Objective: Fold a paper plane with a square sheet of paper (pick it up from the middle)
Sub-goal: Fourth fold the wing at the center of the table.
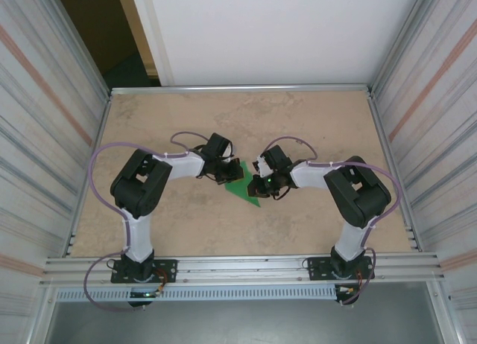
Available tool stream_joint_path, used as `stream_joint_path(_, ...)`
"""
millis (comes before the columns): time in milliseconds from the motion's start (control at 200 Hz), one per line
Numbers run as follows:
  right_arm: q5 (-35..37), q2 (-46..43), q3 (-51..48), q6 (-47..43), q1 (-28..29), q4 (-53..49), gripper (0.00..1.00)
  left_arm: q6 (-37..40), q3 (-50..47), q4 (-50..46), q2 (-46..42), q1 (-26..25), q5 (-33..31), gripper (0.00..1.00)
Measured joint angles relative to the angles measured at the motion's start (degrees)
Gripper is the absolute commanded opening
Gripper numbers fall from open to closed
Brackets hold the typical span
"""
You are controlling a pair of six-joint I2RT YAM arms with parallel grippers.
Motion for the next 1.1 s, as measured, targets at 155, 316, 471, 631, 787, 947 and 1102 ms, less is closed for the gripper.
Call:
stream_joint_path(155, -0.2, 0.0, -0.3, -0.7, 0.0, 0.0, 0.07, 0.0, 0.0, 0.0, 0.1, 0.1, 0.1, 0.04)
stream_joint_path(316, -1.3, -1.8, -3.3, -1.0, -0.1, 1.5, 0.07, 0.0, 0.3, -0.3, 0.4, 0.5, 0.9, 0.04)
stream_joint_path(471, -1.5, -5.8, -7.9, -1.2, -0.2, 1.9, 0.07, 0.0, 0.5, -0.7, 0.6, 0.7, 1.4, 0.04)
stream_joint_path(631, -1.7, -10.0, -12.3, -1.2, -0.5, 0.9, 0.07, 0.0, 0.7, -0.9, 0.7, 0.8, 1.7, 0.04)
stream_joint_path(787, -1.6, -12.6, -15.1, -1.4, -0.8, 0.5, 0.07, 0.0, 0.9, -1.1, 0.7, 0.9, 1.7, 0.04)
stream_joint_path(947, -0.5, -16.4, -16.9, -1.5, -1.6, -1.5, 0.08, 0.9, 1.0, -1.1, 0.7, 1.4, 1.7, 0.07)
stream_joint_path(1102, 1.4, -23.1, -16.9, 0.7, -3.9, -0.8, 0.18, 2.6, 1.9, -2.1, 0.7, 2.0, 2.3, 0.14)
